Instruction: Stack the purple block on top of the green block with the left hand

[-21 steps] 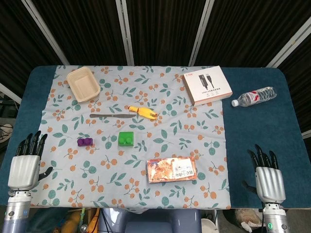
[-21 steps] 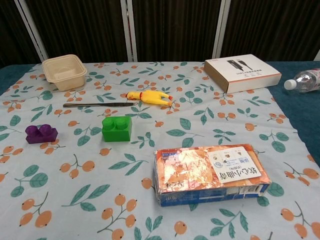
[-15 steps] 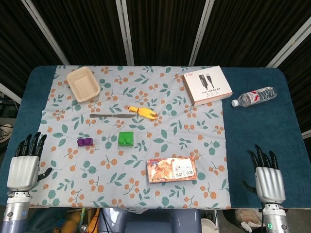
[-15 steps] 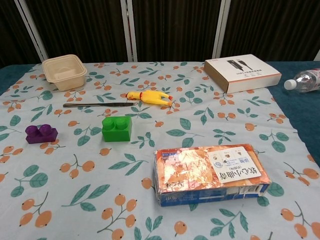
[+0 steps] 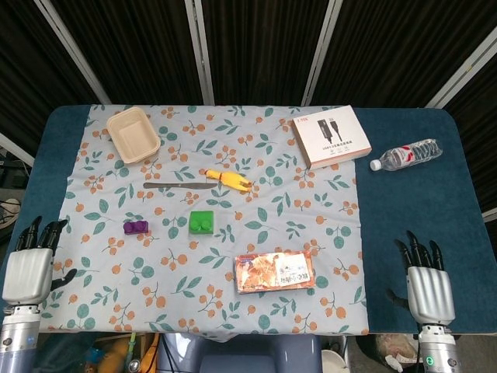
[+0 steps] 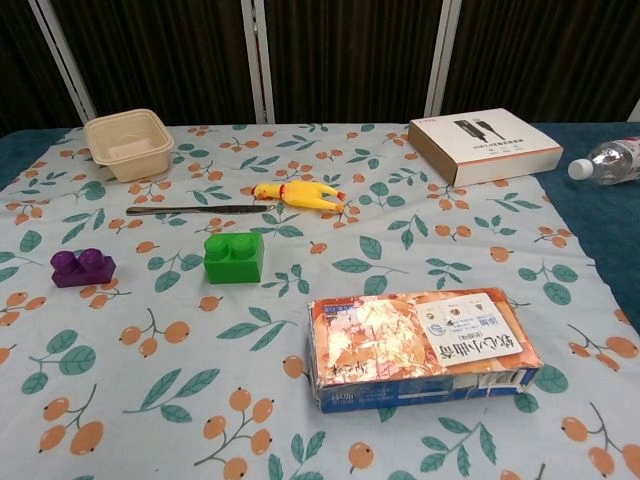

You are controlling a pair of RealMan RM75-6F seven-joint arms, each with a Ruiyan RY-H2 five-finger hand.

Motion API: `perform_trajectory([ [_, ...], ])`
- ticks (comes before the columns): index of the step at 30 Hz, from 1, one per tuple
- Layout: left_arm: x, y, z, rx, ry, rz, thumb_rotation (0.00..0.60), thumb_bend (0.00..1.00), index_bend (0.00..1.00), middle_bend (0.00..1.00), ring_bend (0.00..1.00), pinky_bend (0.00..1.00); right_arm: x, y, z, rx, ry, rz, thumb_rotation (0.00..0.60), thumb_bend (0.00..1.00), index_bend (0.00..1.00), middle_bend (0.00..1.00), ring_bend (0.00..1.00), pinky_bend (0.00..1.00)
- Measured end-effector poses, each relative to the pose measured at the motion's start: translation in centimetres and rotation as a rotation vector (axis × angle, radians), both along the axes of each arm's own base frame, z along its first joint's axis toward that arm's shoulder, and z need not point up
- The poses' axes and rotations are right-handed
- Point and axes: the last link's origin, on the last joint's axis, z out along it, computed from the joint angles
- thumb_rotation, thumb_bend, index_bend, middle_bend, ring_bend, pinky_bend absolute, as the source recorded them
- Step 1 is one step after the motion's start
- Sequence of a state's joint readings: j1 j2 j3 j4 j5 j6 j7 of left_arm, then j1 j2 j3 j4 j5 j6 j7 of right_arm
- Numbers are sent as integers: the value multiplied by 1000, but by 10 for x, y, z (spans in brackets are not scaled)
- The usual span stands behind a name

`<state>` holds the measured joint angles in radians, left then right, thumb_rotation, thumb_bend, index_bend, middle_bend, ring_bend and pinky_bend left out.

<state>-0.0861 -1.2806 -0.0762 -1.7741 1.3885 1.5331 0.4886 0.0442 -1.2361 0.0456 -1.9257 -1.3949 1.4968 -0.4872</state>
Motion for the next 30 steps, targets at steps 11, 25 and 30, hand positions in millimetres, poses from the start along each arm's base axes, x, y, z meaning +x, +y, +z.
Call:
perform_trajectory([
  [11, 5, 20, -13, 49, 12, 38, 600, 174, 249, 288, 28, 142, -1, 1, 0, 6, -20, 1, 600, 151, 163, 70, 162, 0],
  [25, 31, 87, -54, -49, 55, 96, 600, 174, 257, 288, 29, 143, 4, -3, -5, 33, -24, 16, 600, 150, 163, 70, 162, 0],
  [30, 36, 95, -65, -58, 70, 102, 600, 173, 256, 289, 29, 143, 3, -4, -7, 41, -22, 14, 600, 151, 164, 74, 162, 0],
])
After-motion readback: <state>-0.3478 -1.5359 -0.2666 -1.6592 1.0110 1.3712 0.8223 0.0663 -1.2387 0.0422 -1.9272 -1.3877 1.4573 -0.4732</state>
